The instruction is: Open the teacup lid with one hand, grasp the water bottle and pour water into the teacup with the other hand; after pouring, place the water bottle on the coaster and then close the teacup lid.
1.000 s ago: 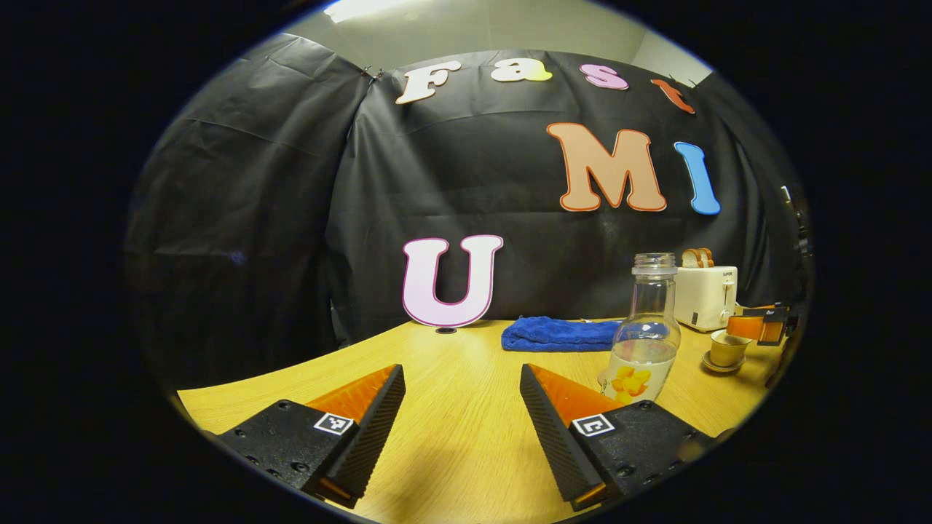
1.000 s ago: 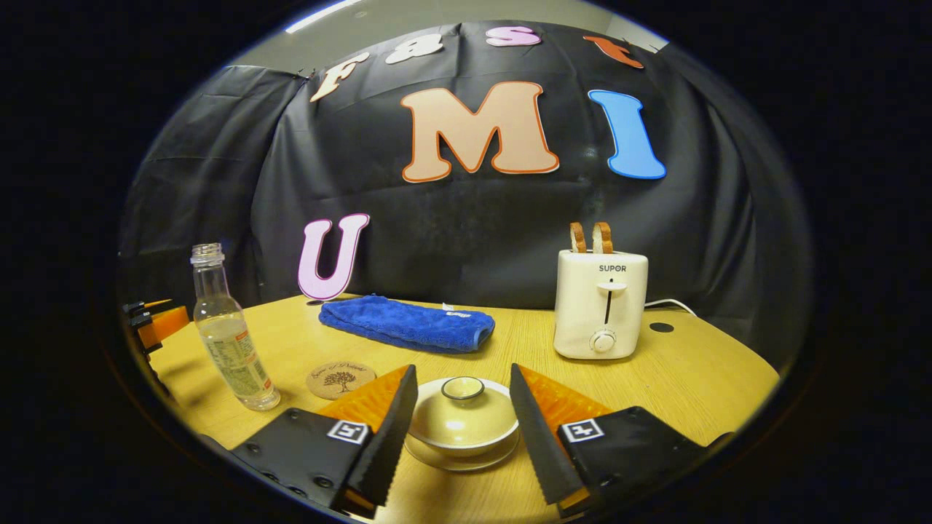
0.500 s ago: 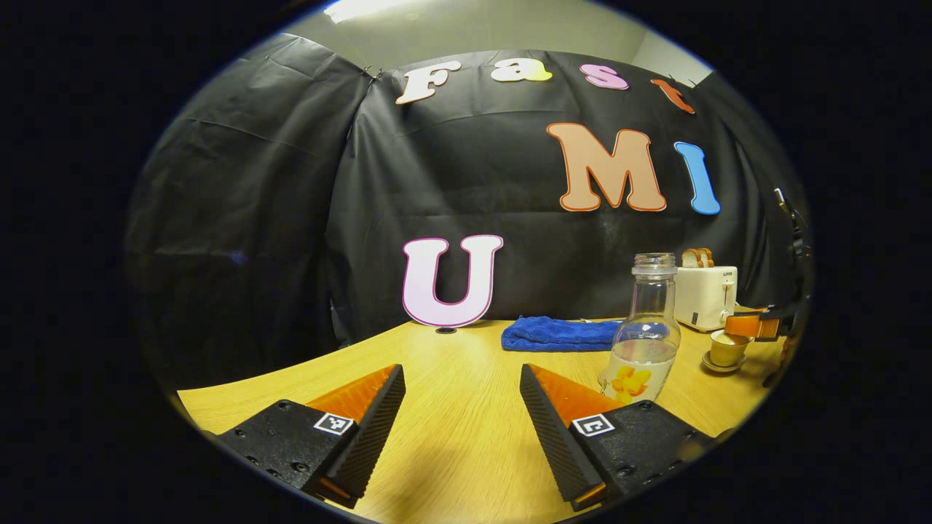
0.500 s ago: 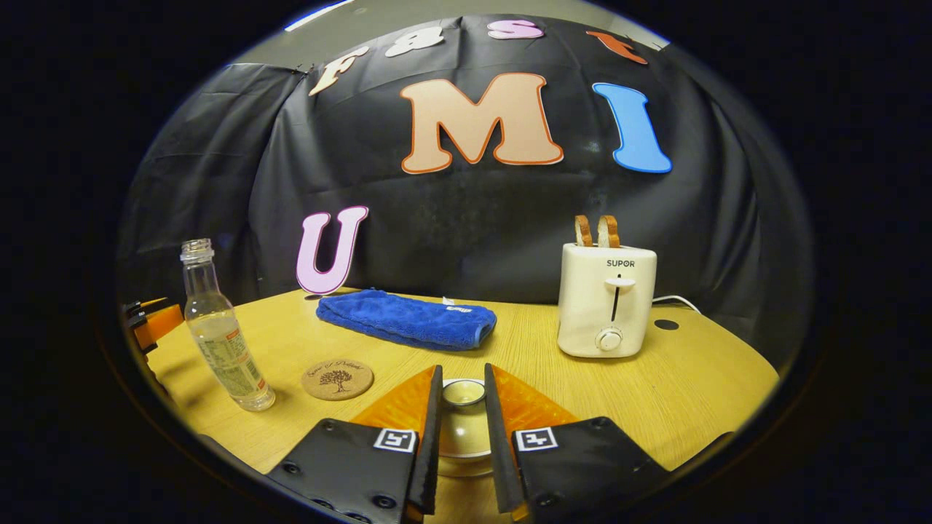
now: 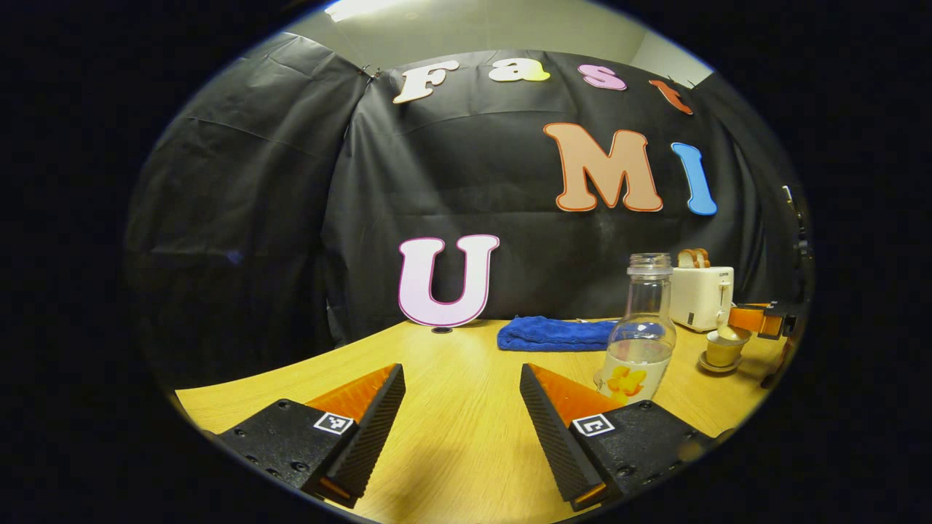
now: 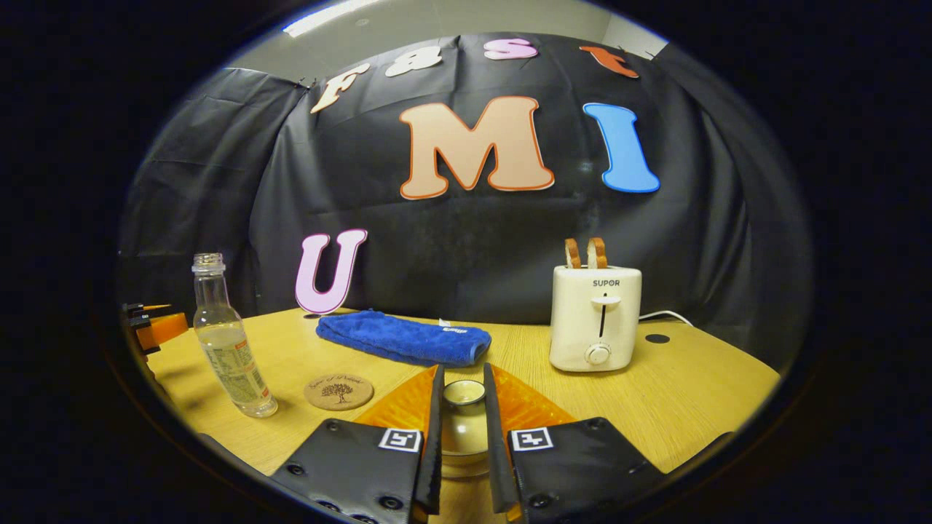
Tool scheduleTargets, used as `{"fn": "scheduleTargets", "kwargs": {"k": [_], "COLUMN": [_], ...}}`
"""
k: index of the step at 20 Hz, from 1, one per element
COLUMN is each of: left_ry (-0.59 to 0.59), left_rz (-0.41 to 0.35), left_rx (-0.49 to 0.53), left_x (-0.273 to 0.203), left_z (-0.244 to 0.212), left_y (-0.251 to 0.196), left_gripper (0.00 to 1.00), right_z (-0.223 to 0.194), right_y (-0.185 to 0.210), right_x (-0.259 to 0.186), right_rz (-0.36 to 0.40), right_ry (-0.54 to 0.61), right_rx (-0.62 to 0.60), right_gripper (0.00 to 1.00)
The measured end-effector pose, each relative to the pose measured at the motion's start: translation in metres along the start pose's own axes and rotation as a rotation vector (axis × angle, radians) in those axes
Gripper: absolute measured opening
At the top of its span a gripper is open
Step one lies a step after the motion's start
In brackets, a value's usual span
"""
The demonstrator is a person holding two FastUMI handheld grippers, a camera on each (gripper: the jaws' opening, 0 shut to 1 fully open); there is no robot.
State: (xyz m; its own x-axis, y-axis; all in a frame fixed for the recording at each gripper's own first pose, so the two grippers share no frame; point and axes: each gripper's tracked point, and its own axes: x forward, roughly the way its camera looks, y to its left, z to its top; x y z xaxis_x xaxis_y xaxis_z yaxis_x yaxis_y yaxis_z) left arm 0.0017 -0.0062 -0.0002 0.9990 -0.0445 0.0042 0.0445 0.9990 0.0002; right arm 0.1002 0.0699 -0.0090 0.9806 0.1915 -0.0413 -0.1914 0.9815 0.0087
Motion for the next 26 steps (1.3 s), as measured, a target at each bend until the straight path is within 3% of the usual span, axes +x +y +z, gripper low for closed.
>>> {"fn": "scheduleTargets", "kwargs": {"k": [6, 14, 20, 26], "left_ry": [-0.003, -0.004, 0.030, 0.108], "left_rz": [-0.230, -0.479, -0.525, -0.563], "left_rx": [-0.006, -0.011, -0.001, 0.019], "left_x": [-0.006, -0.019, -0.015, 0.000], "left_z": [0.001, 0.002, -0.004, -0.016], "left_y": [-0.051, -0.100, -0.120, -0.144], "left_gripper": [0.93, 0.93, 0.93, 0.93], "right_z": [0.003, 0.005, 0.008, 0.007], "right_y": [-0.008, -0.035, -0.057, -0.065], "right_x": [-0.019, -0.067, -0.097, -0.107], "right_rz": [-0.033, -0.111, -0.184, -0.204], "right_ry": [-0.021, -0.029, -0.040, -0.040], "right_rx": [0.000, -0.003, -0.004, -0.005], "right_gripper": [0.30, 0.31, 0.30, 0.30]}}
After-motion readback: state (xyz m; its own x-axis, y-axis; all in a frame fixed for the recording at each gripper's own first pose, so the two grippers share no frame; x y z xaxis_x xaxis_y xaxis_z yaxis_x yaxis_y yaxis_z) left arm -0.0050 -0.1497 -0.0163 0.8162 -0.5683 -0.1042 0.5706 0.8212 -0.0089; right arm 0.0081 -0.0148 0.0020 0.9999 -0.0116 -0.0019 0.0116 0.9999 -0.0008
